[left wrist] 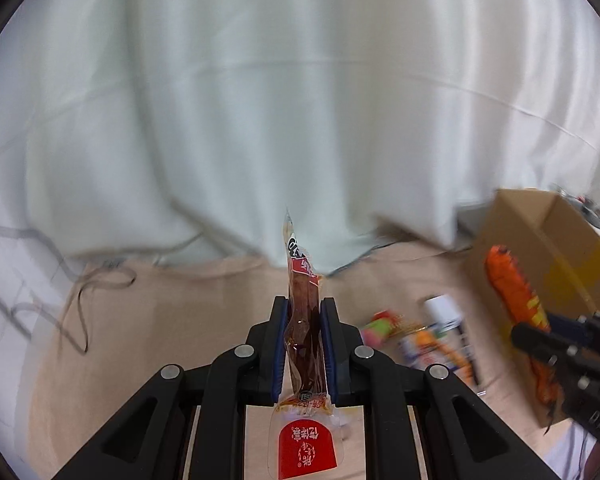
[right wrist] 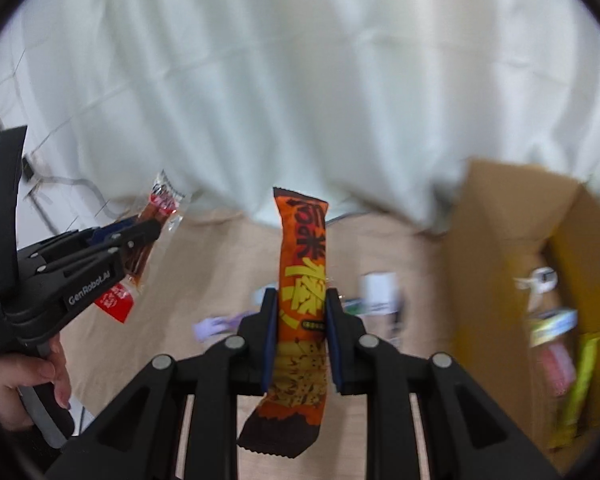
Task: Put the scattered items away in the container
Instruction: 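Carry meat stick with left tool into box while right tool drops orange bar there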
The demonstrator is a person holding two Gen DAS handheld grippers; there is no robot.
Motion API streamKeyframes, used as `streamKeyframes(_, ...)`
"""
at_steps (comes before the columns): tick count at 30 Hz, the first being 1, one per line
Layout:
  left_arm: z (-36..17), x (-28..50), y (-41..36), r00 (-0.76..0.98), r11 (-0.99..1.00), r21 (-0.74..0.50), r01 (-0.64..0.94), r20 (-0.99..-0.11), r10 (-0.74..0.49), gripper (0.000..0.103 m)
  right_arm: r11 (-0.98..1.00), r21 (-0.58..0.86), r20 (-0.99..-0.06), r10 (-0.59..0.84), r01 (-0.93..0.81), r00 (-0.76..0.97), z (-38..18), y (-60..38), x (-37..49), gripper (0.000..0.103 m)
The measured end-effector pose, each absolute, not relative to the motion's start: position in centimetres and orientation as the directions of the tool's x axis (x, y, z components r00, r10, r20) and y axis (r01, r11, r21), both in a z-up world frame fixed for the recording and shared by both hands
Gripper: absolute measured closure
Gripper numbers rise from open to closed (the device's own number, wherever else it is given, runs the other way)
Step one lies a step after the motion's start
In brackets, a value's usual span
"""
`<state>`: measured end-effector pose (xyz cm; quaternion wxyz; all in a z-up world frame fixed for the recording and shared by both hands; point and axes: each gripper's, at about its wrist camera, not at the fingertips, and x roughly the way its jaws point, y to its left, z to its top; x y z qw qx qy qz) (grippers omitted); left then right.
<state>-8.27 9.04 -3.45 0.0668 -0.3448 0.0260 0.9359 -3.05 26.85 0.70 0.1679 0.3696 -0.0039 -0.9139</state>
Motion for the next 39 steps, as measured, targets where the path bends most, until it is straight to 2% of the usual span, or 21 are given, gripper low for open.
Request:
streamKeyframes(5, 0.9, -7.8, 16.6, -0.772, -0.974, 0.008, -0.227, -0.611, 0.175, 0.087, -0.976, 0.104, -0.648, -0.211, 0.189, -0.732, 4.4, 35.3, -2.7, 0.077)
streamKeyframes(7, 1.8, -8.1, 19.4, -0.767, -0.966, 0.003, -0.26, -0.607, 0.205, 0.092, -0.984, 0.098, -0.647, -0.175, 0.147, -0.742, 5.1, 38.1, -2.4, 0.077)
streamKeyframes(10, 2.6, -8.5, 23.3, -0.757, -0.952, 0.002, -0.306, -0.606, 0.242, 0.092, -0.992, 0.091, -0.661, -0.122, 0.083, -0.74, 5.2, 41.9, -2.1, 0.077)
streamKeyframes(17, 3.0, -7.9, 29.6, -0.72, -0.924, -0.014, -0.383, -0.622, 0.308, 0.092, -0.997, 0.078, -0.725, -0.053, -0.005, -0.686, 2.1, 47.7, -2.5, 0.077)
streamKeyframes(25, 4.5, -5.6, 34.6, -0.68, -0.883, -0.007, -0.469, -0.635, 0.366, 0.092, -0.993, 0.108, -0.759, -0.05, -0.05, -0.649, -0.5, 51.5, -2.2, 0.077)
streamKeyframes(35, 2.6, -4.5, 39.9, -0.619, -0.844, -0.013, -0.535, -0.675, 0.402, 0.092, -0.992, 0.115, -0.795, -0.061, -0.051, -0.604, -2.7, 52.2, -2.2, 0.076)
streamKeyframes(36, 2.5, -4.6, 40.1, -0.614, -0.843, -0.019, -0.538, -0.677, 0.407, 0.092, -0.991, 0.119, -0.797, -0.062, -0.055, -0.601, -2.8, 52.2, -2.2, 0.07)
streamKeyframes(37, 2.3, -4.6, 40.4, -0.61, -0.841, -0.02, -0.54, -0.679, 0.408, 0.092, -0.991, 0.121, -0.799, -0.059, -0.064, -0.599, -3.0, 52.4, -2.1, 0.056)
streamKeyframes(38, 2.1, -4.5, 40.7, -0.609, -0.84, -0.015, -0.542, -0.682, 0.405, 0.092, -0.989, 0.126, -0.801, -0.059, -0.072, -0.595, -3.1, 52.5, -2.0, 0.049)
streamKeyframes(39, 2.0, -4.5, 40.8, -0.609, -0.84, -0.01, -0.542, -0.685, 0.4, 0.091, -0.988, 0.132, -0.805, -0.06, -0.08, -0.59, -3.2, 52.7, -2.0, 0.034)
